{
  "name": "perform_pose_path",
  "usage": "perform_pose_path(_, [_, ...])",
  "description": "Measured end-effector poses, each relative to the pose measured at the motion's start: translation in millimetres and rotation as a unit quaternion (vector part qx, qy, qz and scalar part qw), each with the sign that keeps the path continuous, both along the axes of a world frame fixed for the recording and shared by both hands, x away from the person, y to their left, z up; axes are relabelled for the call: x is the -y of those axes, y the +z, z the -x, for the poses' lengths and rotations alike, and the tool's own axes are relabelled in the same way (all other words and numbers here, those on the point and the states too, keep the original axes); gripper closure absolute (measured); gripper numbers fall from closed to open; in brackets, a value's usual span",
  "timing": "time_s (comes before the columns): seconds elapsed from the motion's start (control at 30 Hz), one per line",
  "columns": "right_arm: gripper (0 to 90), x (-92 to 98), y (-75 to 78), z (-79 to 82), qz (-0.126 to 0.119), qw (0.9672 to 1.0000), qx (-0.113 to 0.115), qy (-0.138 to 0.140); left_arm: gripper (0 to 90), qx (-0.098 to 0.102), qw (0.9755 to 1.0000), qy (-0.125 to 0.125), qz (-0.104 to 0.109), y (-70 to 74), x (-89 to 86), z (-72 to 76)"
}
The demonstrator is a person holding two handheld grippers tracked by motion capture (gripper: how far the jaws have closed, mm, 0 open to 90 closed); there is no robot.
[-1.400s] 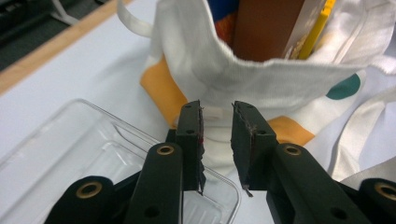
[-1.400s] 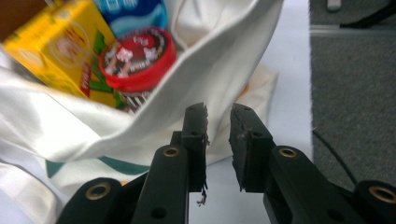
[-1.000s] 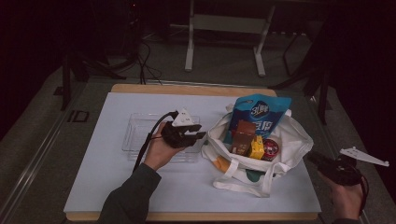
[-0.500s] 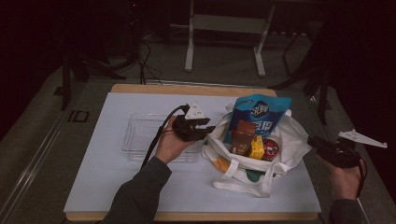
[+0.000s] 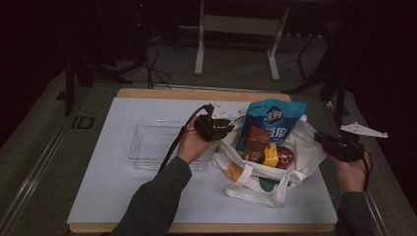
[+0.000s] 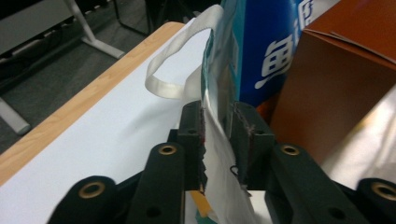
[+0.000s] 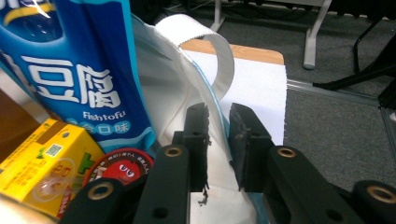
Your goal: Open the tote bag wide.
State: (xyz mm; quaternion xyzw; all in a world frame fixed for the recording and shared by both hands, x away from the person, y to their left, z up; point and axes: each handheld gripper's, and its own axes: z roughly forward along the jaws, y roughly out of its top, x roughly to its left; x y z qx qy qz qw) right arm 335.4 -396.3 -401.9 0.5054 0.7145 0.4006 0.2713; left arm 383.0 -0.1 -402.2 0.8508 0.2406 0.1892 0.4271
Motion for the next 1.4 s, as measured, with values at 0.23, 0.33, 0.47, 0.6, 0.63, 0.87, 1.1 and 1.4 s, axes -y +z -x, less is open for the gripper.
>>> perform_pose_path(0.23, [88.6,-3.9,-11.6,-8.2,0.010,0.9998,-0.015,-0.006,87.8,0.003,0.9993,0.012,-0.035,-13.1,7.5,-4.1])
perform_pose_path(0.33, [88.8,-3.3,-20.1,-11.9,0.011,0.9995,-0.029,-0.011,88.1,0.002,0.9987,0.018,-0.048,-21.8,10.0,-7.1])
perform_pose_path(0.47, [88.9,0.2,-37.0,-18.2,0.009,0.9984,-0.053,-0.019,88.3,-0.005,0.9979,0.022,-0.061,-32.8,11.5,-10.9])
perform_pose_path(0.6, [88.9,1.4,-54.1,-22.7,0.001,0.9969,-0.075,-0.024,88.5,-0.012,0.9972,0.023,-0.071,-40.5,14.7,-14.4])
perform_pose_path(0.63, [88.9,1.3,-57.8,-23.8,0.001,0.9965,-0.079,-0.026,88.5,-0.013,0.9967,0.023,-0.077,-42.0,15.8,-15.2])
perform_pose_path(0.87, [89.0,2.8,-80.9,-28.2,-0.008,0.9930,-0.113,-0.035,88.6,-0.032,0.9941,0.029,-0.100,-56.4,20.3,-22.2])
perform_pose_path(1.1, [87.2,-0.4,-79.6,-26.3,0.000,0.9931,-0.111,-0.037,88.5,-0.040,0.9938,0.030,-0.100,-60.8,20.2,-21.3])
perform_pose_path(1.4, [66.8,-4.9,-48.2,-3.2,0.002,0.9982,-0.056,-0.020,88.2,-0.039,0.9942,0.023,-0.098,-59.5,20.9,-16.7])
